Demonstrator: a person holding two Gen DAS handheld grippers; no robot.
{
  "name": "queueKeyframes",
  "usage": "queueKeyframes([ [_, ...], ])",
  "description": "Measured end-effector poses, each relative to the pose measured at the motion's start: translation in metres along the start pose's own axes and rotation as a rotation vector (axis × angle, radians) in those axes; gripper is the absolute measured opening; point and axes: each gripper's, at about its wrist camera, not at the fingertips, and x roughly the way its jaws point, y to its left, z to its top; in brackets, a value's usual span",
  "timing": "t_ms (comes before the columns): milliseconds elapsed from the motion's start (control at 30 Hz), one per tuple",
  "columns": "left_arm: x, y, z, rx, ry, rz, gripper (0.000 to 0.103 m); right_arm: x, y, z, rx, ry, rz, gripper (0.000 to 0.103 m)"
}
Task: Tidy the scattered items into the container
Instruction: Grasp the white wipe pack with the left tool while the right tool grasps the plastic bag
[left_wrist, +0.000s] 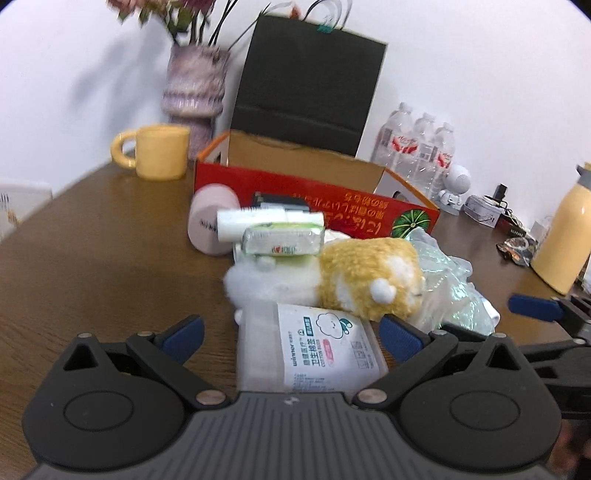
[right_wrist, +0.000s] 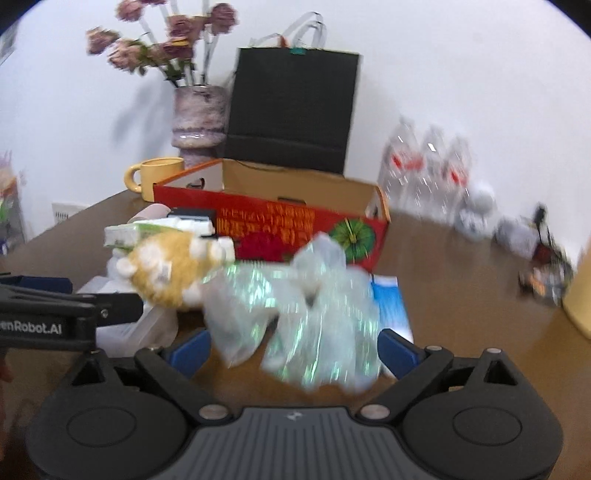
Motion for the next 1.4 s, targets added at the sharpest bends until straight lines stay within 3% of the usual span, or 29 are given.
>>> queueKeyframes([
  [67, 0.008, 0.001, -0.001, -0.008, 0.030, -0.012, 0.103, 0.013, -0.002, 0.004, -0.034, 0.008, 0.006, 0.086],
  [167, 0.012, -0.001, -0.006, 0.012, 0.054, -0.016, 0.103, 0.016, -0.004, 0.001, -0.019, 0.029, 0.019, 0.055],
  [233, 0.011, -0.003, -0.009, 0.038, 0.047, -0.007, 0.096, 0.017, -0.005, -0.001, -0.009, 0.044, 0.027, 0.020],
  [267, 0.009, -0.004, -0.010, 0.046, 0.038, -0.007, 0.090, 0.018, -0.005, -0.002, -0.004, 0.051, 0.032, 0.016],
  [400, -0.008, -0.003, -0.019, 0.076, 0.020, -0.003, 0.087, 0.017, -0.007, -0.008, 0.016, 0.078, 0.049, 0.011],
  [567, -0.048, 0.003, -0.038, 0.104, 0.040, -0.051, 0.086, -0.035, -0.003, -0.038, 0.010, 0.116, 0.096, 0.013],
  [667, -0.063, 0.001, -0.046, 0.145, 0.063, -0.092, 0.086, -0.062, -0.001, -0.052, 0.001, 0.141, 0.173, 0.030],
  [733, -0.068, -0.004, -0.049, 0.158, 0.035, -0.077, 0.087, -0.075, -0.001, -0.049, 0.010, 0.122, 0.214, 0.050],
  [833, -0.070, -0.010, -0.049, 0.180, 0.031, -0.045, 0.093, -0.089, 0.002, -0.038, -0.019, 0.055, 0.204, 0.081],
  [1000, -0.070, -0.010, -0.056, 0.187, 0.055, -0.039, 0.097, -0.084, 0.003, -0.034, -0.018, 0.057, 0.226, 0.083],
  [1033, -0.067, -0.011, -0.058, 0.194, 0.065, -0.030, 0.096, -0.077, 0.004, -0.035, -0.005, 0.071, 0.233, 0.081],
  [1067, -0.065, -0.013, -0.059, 0.205, 0.070, -0.026, 0.087, -0.068, 0.006, -0.037, 0.006, 0.088, 0.230, 0.079],
  [1167, -0.063, -0.016, -0.064, 0.238, 0.051, -0.034, 0.084, -0.045, 0.013, -0.044, 0.017, 0.145, 0.181, 0.048],
  [1233, -0.064, -0.018, -0.065, 0.254, 0.050, -0.037, 0.084, -0.042, 0.013, -0.050, 0.046, 0.132, 0.193, 0.027],
  [1300, -0.069, -0.020, -0.063, 0.251, 0.041, -0.039, 0.083, -0.045, 0.011, -0.050, 0.066, 0.127, 0.207, 0.013],
  [1400, -0.093, -0.026, -0.047, 0.247, -0.026, -0.081, 0.083, -0.061, 0.009, -0.042, 0.071, 0.103, 0.218, 0.009],
])
